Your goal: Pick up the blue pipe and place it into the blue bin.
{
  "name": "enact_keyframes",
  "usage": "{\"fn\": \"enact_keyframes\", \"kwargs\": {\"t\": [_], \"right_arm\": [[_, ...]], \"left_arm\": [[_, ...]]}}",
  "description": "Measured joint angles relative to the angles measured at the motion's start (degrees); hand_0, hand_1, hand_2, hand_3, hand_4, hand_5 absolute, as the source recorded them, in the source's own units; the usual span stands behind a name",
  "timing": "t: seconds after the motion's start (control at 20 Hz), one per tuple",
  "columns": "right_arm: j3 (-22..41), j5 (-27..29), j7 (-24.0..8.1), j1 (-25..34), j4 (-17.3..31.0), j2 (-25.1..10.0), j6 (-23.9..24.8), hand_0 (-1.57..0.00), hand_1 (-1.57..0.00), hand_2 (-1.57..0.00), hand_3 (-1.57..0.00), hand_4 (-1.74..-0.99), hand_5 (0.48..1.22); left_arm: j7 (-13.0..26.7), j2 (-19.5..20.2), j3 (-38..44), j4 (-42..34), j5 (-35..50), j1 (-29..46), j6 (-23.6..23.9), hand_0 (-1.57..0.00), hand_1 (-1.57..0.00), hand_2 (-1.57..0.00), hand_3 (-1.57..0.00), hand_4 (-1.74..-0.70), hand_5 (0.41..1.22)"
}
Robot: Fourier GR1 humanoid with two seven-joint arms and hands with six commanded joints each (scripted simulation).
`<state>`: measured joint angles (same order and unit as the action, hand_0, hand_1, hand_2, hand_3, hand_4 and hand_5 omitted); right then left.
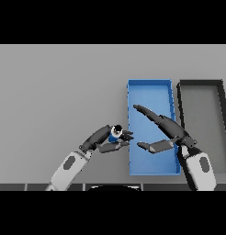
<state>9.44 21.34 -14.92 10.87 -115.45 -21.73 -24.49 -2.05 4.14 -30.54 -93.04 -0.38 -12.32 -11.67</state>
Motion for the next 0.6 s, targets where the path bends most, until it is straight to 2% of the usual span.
{"fn": "enact_keyframes", "kwargs": {"t": [0.05, 0.1, 0.15, 0.2, 0.3, 0.35, 0.6], "right_arm": [[1.57, -0.60, -1.04, 1.61, 0.47, 0.88, -0.23, 0.00, 0.00, -0.04, 0.00, -1.298, 0.559], [1.69, -0.78, -0.47, 3.44, 1.08, 0.86, -0.79, 0.00, 0.00, -0.04, 0.00, -1.302, 0.559], [3.17, -0.44, -1.80, 5.20, 1.64, 1.82, -1.18, 0.00, 0.00, -0.04, 0.00, -1.300, 0.560], [4.26, 0.37, -2.13, 5.00, 1.07, 2.03, -2.20, 0.00, 0.00, -0.04, 0.00, -1.294, 0.560], [5.81, 1.17, -3.83, 7.27, 2.23, 3.18, -2.91, 0.00, 0.00, -0.05, 0.00, -1.268, 0.555], [6.86, 0.48, -3.67, 8.09, 2.15, 3.74, -3.43, 0.00, 0.00, -0.05, 0.00, -1.253, 0.554], [8.91, -0.82, -7.30, 16.14, 5.96, 5.97, -3.62, -0.02, -0.03, -0.08, 0.00, -1.196, 0.526]], "left_arm": [[-0.27, 0.28, 0.20, 0.07, -0.60, 0.11, 0.00, -1.57, -1.57, -1.57, -1.57, -1.47, 1.221], [-0.07, -0.24, 0.68, 0.59, -0.40, -0.86, -0.26, -1.57, -1.57, -1.57, -1.57, -1.47, 1.221], [-0.12, -0.73, 0.63, 0.90, -0.66, -0.66, -0.21, -1.57, -1.57, -1.57, -1.57, -1.47, 1.221], [-0.79, -0.96, 0.92, 1.70, -0.52, -0.56, -0.64, -1.57, -1.57, -1.57, -1.57, -1.47, 1.221], [-2.16, -0.95, 1.42, 1.67, -0.40, -0.86, -1.49, -1.57, -1.57, -1.57, -1.57, -1.46, 1.221], [-2.26, -1.30, 1.09, 1.62, -0.75, -0.53, -1.63, -1.57, -1.57, -1.57, -1.57, -1.46, 1.221], [0.24, -2.01, 2.49, 2.34, 0.95, -0.87, -3.67, -1.57, -1.57, -1.57, -1.57, -1.47, 1.221]]}}
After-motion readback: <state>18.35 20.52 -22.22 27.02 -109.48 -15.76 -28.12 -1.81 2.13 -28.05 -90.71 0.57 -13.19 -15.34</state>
